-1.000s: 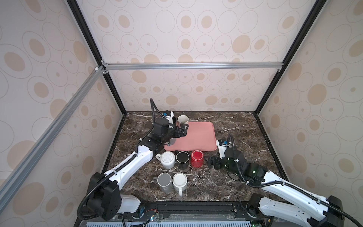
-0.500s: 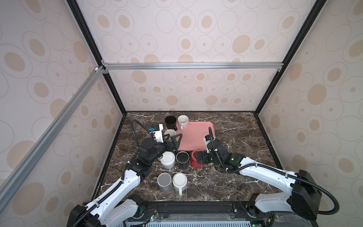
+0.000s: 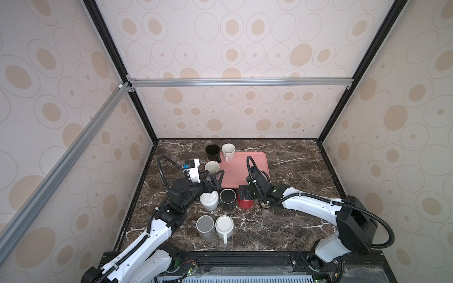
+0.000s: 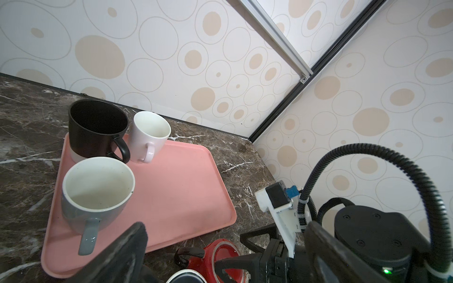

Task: Turn the mug right side up
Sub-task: Move the mug to the center of the table.

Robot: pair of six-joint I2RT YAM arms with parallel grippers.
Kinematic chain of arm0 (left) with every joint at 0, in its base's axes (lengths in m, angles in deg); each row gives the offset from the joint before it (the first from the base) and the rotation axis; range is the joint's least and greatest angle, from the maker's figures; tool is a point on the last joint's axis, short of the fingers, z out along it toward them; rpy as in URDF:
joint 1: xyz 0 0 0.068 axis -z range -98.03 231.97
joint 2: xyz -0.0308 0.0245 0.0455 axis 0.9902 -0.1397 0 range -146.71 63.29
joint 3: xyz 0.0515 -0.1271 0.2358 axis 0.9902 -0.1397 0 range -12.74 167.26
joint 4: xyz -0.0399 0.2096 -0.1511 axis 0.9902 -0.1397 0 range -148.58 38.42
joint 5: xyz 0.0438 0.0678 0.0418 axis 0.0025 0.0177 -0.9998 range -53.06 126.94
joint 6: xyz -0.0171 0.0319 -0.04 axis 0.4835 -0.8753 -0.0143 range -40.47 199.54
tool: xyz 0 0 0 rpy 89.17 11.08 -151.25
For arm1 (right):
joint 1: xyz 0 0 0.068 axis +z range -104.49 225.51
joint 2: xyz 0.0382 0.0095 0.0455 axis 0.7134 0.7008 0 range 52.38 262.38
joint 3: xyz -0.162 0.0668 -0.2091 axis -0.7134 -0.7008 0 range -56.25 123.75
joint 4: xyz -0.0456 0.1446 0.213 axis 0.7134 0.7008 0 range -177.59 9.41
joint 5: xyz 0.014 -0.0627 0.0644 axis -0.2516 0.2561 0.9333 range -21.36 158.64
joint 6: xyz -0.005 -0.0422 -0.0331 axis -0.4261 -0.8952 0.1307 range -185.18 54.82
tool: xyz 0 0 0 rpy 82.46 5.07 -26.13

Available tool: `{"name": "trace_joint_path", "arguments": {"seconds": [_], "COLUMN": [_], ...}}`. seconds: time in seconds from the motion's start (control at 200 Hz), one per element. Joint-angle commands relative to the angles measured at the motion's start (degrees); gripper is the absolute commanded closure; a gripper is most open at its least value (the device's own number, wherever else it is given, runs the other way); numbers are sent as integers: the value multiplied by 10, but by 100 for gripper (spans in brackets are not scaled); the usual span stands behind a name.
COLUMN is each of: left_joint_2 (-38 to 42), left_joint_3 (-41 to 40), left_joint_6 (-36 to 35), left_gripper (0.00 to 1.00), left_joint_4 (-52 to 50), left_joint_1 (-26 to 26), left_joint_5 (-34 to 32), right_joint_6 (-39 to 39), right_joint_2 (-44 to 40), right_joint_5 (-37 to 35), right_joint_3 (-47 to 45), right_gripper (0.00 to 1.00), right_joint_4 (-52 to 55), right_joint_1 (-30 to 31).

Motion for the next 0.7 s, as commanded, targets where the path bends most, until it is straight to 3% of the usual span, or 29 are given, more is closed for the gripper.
{"name": "trace_joint_path", "arguments": {"seconds": [0.0,0.12,0.335,0.51,0.695], "left_joint_2": [8,8,9,-2,-20], "left_joint_3": [-2,-2,1,11,26], "left_joint_6": [-9,-12,-17,-24,-36], "left_gripper": [1,1,1,1,1], "left_joint_4": [-1,-2,-5,-6,-24], "left_joint_1": [1,1,0,1,0], "left_joint_5": [-5,-3,4,22,51], "right_joint_6": [13,1,-33,-98,-179], "right_joint_2": [14,22,-5,-46,-104], "right_joint_5": [-6,5,5,19,43], "right_joint_3": [11,11,-23,-51,-73], "right_gripper": [1,0,10,18,19], "right_joint_4": [16,23,37,69,133], "right_joint_1": [6,7,7,6,4]}}
